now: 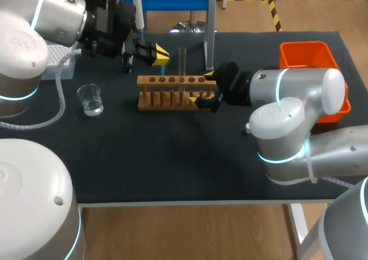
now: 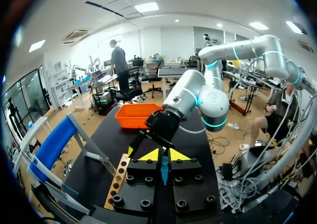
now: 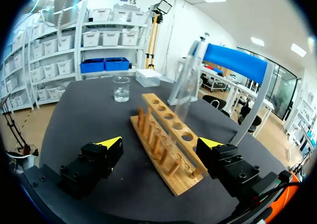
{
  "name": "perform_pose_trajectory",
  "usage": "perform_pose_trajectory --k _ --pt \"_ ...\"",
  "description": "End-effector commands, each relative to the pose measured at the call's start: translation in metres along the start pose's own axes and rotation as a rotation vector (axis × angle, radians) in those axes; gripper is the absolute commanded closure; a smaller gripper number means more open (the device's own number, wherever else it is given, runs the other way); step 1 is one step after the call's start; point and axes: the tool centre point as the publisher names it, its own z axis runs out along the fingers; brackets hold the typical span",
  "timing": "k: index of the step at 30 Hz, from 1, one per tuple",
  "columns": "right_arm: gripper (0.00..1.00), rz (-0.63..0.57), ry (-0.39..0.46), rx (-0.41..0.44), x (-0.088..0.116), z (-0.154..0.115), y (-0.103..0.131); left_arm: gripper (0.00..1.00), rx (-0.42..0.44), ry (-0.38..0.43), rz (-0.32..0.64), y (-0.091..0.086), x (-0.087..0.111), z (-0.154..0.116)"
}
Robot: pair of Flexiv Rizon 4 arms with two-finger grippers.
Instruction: Invert the test tube, pick up the pipette, mount the tip to pipette, aspirate from beaker and dispense into the tube, eject the tip, return the pipette, and cap with the stopper.
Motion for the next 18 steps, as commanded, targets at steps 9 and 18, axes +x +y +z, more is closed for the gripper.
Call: perform_pose_trajectory --k 9,18 --pt "0.00 0.002 0.295 -0.172 0.017 -0.082 0.021 1.00 -0.002 0.002 -0.001 0.000 0.000 -0.001" --pt "0.00 0.001 0.487 -0.318 0.032 -0.099 0.055 1.00 -0.002 0.002 -0.001 0.000 0.000 -0.001"
